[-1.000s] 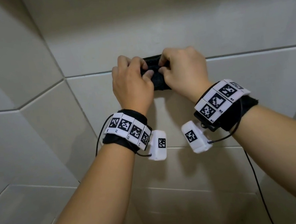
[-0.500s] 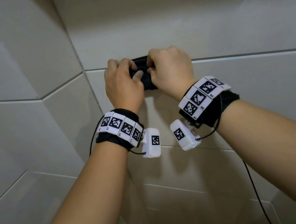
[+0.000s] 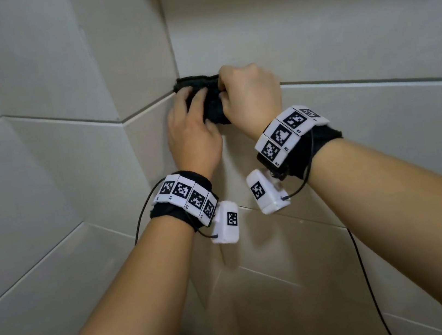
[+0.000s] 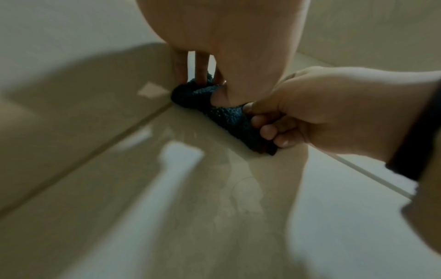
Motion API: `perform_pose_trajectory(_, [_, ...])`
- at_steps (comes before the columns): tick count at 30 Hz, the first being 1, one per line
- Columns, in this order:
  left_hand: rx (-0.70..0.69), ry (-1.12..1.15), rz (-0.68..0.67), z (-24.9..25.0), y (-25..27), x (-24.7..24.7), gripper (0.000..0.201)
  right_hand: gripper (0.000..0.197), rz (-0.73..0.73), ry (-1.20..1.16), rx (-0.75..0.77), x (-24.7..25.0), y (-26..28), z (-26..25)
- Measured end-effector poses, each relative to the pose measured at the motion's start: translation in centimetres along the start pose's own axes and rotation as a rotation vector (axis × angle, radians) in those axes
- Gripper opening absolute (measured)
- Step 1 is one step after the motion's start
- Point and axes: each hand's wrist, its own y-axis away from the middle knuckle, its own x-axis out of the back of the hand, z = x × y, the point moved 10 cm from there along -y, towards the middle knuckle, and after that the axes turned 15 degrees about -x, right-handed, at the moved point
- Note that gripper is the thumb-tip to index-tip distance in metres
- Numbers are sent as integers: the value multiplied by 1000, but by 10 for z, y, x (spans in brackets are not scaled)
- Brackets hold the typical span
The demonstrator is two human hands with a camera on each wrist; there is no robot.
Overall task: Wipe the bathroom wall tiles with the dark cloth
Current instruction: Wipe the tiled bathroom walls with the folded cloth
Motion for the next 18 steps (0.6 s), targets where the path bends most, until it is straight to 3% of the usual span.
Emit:
perform_pose_trajectory(11, [-47, -69, -98, 26, -12, -4, 62, 19, -39, -23, -5, 10, 3, 18])
perform_pose_trajectory(18, [-117, -60, -110, 76, -8, -16, 60, 17, -6, -30, -56, 37, 19, 63])
